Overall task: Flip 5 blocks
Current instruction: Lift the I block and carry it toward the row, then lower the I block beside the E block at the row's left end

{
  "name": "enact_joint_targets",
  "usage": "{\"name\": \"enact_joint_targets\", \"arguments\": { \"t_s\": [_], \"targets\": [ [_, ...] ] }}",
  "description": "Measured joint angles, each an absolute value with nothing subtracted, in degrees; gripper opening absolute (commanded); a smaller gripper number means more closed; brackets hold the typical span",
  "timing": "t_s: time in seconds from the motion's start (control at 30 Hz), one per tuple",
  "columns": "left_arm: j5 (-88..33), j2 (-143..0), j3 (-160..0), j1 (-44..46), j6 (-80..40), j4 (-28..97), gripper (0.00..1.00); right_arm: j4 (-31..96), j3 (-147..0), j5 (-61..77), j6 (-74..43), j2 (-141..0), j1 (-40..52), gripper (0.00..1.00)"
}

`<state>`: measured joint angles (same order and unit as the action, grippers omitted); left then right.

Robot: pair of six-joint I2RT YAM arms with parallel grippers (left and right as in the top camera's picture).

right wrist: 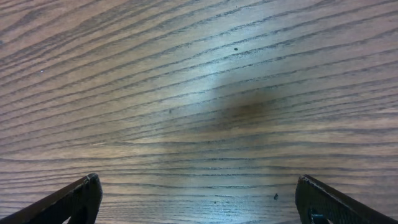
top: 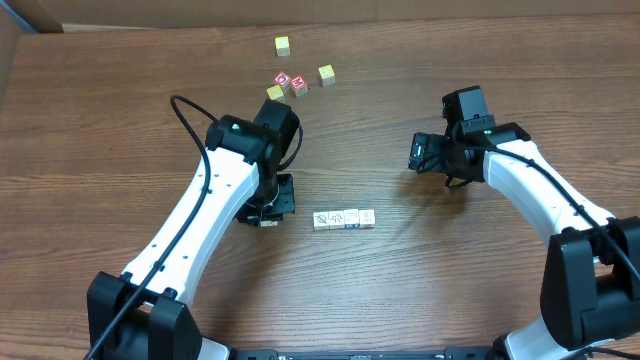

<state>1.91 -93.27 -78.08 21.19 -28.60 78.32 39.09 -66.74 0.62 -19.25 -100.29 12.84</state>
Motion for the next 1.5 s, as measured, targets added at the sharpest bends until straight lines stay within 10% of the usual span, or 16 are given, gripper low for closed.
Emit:
{"name": "enact_joint_targets", "arguments": {
  "t_s": [1.5],
  "targets": [
    [-1.3, -95.2, -59.2, 25.9, -32.8, 49.5, 0.2, 39.0, -66.7, 0.6, -19.2, -100.3, 12.8, 1.0]
  ]
}}
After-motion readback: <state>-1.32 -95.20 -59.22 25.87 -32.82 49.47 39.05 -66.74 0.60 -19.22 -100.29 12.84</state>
